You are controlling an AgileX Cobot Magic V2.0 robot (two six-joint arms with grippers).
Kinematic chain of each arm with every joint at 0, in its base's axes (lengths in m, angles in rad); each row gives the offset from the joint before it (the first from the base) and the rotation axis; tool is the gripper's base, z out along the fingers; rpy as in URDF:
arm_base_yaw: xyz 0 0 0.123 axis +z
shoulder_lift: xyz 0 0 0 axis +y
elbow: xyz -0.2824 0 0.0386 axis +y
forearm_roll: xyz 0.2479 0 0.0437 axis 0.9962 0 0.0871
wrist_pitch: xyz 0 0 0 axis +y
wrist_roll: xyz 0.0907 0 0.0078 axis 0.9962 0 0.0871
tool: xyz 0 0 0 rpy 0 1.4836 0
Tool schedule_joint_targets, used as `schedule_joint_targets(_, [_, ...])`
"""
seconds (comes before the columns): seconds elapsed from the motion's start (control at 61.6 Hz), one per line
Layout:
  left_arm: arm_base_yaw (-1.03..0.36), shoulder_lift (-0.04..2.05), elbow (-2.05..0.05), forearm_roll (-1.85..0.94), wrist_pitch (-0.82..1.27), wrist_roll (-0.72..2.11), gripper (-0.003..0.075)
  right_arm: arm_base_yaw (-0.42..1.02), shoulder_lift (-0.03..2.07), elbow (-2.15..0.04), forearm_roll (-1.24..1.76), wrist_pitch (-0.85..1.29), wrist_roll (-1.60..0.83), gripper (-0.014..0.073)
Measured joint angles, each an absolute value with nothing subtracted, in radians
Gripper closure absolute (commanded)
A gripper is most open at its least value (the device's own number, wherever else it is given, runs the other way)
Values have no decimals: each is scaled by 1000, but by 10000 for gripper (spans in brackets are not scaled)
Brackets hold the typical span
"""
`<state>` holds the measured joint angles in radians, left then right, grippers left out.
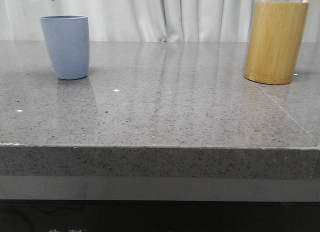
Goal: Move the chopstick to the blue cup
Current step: 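Reach the left gripper down to the rim of the light blue cup, then grip the blue cup rim with the left gripper, slide toward bamboo cup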
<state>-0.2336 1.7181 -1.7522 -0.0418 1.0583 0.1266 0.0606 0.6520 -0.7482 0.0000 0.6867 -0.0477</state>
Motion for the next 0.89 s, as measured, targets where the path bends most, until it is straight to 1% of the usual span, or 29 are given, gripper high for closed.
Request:
schedule_joint_targets(0.309, [-234, 1890, -1885, -33, 1112, 127, 239, 61, 652, -748, 0, 687, -48, -28])
schedule_joint_targets(0.373, [-234, 1904, -1891, -33, 1114, 127, 260, 61, 652, -748, 0, 688, -48, -28])
schedule_joint_targets(0.438, [-234, 1917, -1892, -33, 1116, 127, 304, 61, 652, -748, 0, 688, -48, -28])
schedule_joint_targets(0.552, [-234, 1928, -1893, -31, 1116, 125, 417, 61, 652, -748, 0, 688, -48, -28])
schedule_joint_targets(0.601, [-234, 1929, -1893, -31, 1116, 125, 484, 61, 652, -748, 0, 688, -48, -28])
schedule_joint_targets(0.747, [-234, 1929, -1896, -31, 1116, 125, 639, 61, 652, -748, 0, 689, -48, -28])
schedule_joint_targets(0.861, [-234, 1929, -1896, -31, 1116, 125, 730, 61, 652, -748, 0, 689, -48, -28])
schedule_joint_targets(0.893, [-234, 1929, -1896, -31, 1116, 125, 738, 61, 652, -748, 0, 689, -48, -28])
